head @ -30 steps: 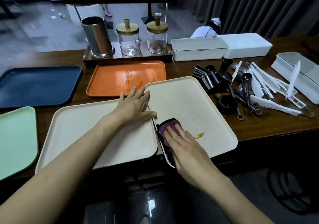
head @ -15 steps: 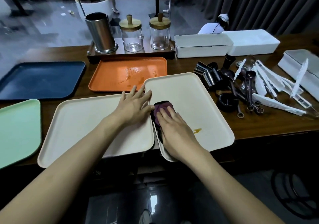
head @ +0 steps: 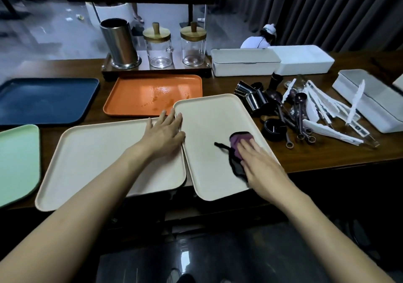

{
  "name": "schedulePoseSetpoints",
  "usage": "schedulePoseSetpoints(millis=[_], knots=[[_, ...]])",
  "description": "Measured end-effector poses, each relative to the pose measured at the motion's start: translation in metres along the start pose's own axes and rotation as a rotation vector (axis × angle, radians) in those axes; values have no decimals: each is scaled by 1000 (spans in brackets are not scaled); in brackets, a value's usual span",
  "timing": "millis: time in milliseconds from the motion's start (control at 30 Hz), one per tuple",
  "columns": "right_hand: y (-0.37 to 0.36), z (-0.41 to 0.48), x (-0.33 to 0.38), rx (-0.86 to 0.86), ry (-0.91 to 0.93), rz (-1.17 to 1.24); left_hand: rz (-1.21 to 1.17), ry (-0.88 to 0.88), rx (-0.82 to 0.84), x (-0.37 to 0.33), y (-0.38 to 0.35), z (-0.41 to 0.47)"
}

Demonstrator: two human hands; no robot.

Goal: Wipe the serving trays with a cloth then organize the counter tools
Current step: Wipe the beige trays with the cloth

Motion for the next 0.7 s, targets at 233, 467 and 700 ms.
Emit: schedulePoseSetpoints(millis=[233, 467, 700], knots=[[-3, 1, -10, -88, -69, -3, 0, 4, 62, -2, 6, -3], [-9, 1, -3, -102, -102, -98, 0, -9, 250, -2, 15, -5], [-19, -13, 62, -34, 71, -47, 32, -15, 239, 3, 11, -4]])
Point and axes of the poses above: each hand's wrist, its own z-axis towards the middle knuckle, its own y-axis out of the back of the hand, x = y × z, the point moved 2 cm from there along z, towards the middle knuckle, and after that the axes turned 11 degrees about -y, right-handed, at the moved point
